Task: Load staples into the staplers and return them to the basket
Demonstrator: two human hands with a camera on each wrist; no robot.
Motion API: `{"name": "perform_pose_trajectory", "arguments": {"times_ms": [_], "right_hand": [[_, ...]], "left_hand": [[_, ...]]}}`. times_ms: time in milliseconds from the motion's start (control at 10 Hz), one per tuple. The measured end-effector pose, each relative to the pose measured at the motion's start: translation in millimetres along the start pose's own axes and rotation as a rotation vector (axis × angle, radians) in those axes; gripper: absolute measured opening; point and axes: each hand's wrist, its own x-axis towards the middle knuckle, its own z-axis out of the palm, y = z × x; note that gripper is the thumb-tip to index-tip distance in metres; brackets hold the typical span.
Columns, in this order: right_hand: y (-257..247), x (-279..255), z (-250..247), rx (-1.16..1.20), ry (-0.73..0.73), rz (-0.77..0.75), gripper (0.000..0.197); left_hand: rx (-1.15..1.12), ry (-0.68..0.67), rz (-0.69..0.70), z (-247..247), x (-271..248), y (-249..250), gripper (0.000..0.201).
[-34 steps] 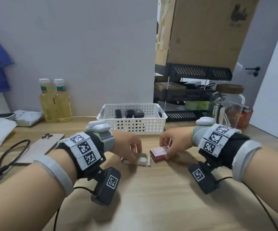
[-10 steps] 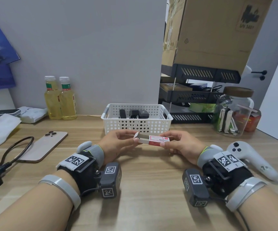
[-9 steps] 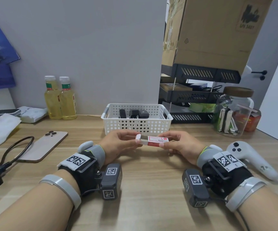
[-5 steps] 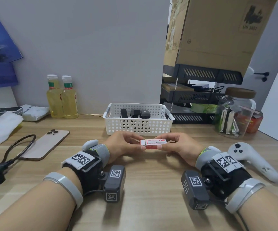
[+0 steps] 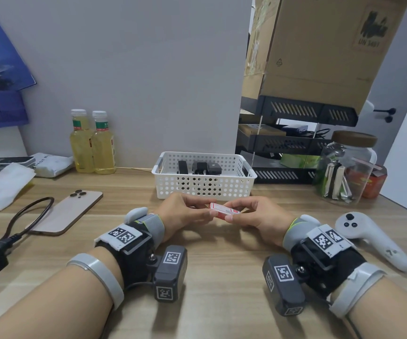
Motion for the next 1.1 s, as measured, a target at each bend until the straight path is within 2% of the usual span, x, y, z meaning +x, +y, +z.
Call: {"name": "perform_pose_trajectory", "arguments": {"times_ms": [100, 200, 300, 400, 500, 600, 700, 800, 900, 1000, 1100], "right_hand": [[-9.3, 7.1, 0.0, -0.025, -0.031, -0.013, 0.026], [-32.0, 19.2, -8.0, -0.16, 0.029, -0.078, 0.027], [-61.8, 49.0, -30.9, -0.289, 0.175, -0.127, 0.024], [-89.3, 86.5, -54.1, -0.51, 0.283, -0.061, 0.024], [-101.3, 126.4, -60.7, -0.92, 0.24, 0.08, 0.024], [-100.2, 162.0, -54.4, -1.199, 0.13, 0.205, 0.02], [-98.5, 196.8, -48.9, -1.445, 0.014, 0.296, 0.025], [-97.1, 216.0, -48.2, -1.58, -0.051, 0.325, 0.031], [-94.6, 232.2, -43.4, -1.63, -0.107, 0.334, 0.033], [-95.5, 241.1, -43.4, -1.626, -0.146, 0.354, 0.04], [-99.8, 238.9, -46.0, -1.551, -0.111, 0.34, 0.041]], "left_hand": [[-0.192, 0.023, 0.007, 3.2, 2.5, 1.8, 0.039], [-0.37, 0.091, 0.057, -2.2, 12.6, 9.7, 0.044], [-0.45, 0.253, 0.106, -25.2, 25.2, 25.5, 0.039], [-0.461, 0.435, 0.102, -61.1, 43.6, 36.4, 0.033], [-0.546, 0.617, 0.075, -96.7, 66.8, 32.9, 0.014], [-0.547, 0.688, 0.001, -115.5, 87.9, 13.1, 0.006], [-0.594, 0.635, -0.071, -125.8, 105.1, -14.9, 0.007], [-0.682, 0.529, -0.101, -128.0, 108.3, -33.0, 0.029], [-0.702, 0.43, -0.164, -128.7, 114.2, -43.7, 0.036], [-0.72, 0.395, -0.132, -128.7, 116.4, -44.9, 0.034], [-0.743, 0.389, -0.128, -129.9, 115.2, -47.2, 0.038]]}}
